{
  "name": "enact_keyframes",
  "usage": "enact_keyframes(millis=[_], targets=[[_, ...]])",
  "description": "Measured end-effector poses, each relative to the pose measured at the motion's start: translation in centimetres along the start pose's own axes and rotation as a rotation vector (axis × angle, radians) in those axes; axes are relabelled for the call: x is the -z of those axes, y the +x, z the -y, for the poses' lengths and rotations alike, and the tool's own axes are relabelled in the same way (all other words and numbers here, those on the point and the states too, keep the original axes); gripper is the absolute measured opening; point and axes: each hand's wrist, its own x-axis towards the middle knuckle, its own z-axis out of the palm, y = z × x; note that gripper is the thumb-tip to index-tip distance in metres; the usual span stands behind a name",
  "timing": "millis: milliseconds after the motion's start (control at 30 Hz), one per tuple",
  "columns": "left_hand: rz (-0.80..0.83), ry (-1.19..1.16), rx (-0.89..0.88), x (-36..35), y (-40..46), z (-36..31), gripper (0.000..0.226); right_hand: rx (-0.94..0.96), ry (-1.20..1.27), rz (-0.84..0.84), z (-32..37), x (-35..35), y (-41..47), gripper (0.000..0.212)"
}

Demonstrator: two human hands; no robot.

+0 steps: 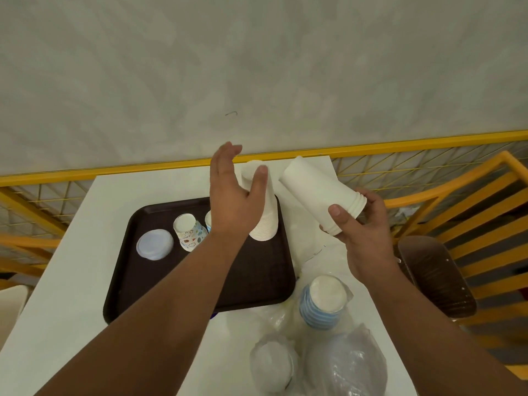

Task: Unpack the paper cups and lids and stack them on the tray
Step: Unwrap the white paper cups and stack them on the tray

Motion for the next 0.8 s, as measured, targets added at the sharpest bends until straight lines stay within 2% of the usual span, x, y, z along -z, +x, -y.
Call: enact_keyframes(millis=[33, 133, 200, 333, 433, 533, 600, 667, 800], targets=[[-0.022, -0.119, 0.075, -0.1, -0.4, -1.6, 0.046, 0.004, 0.006, 0.015, 0.2, -0.4, 0.0, 0.063], [0.149, -0.489, 0.443, -0.7, -1.6, -5.4, 0.050, 0.018, -0.007, 0.079, 0.5, -1.7, -0.3, 0.071], [0.201, -0.684, 0.596, -0.9, -2.1, -6.1, 0.049, 0.018, -0.014, 0.119, 0.6, -2.2, -0.4, 0.076], [0.142, -0.757, 0.664, -0.5, -1.7, -5.9, 0.035, 0.020, -0.032, 0.196, 0.5, -2.1, -0.5, 0.073], [0.084, -0.716, 0.709, -0.3, -1.0, -5.3, 0.041, 0.081, -0.111, 0.197, 0.4, -2.0, -0.8, 0.069], [0.014, -0.597, 0.595, 0.4, 0.9, -4.9, 0.054, 0.073, -0.076, 0.168, 0.3, -1.8, -0.7, 0.070], [-0.035, -0.485, 0.423, 1.2, 2.6, -4.9, 0.057, 0.038, -0.016, 0.108, 0.3, -1.4, -0.5, 0.072], [-0.057, -0.329, 0.246, 2.0, 4.4, -5.2, 0.053, 0.013, 0.034, 0.025, 0.3, -1.1, -0.3, 0.064], [0.026, -0.033, 0.002, 1.9, 6.5, -4.3, 0.057, 0.026, 0.012, -0.041, 0.2, -0.7, 0.0, 0.052]])
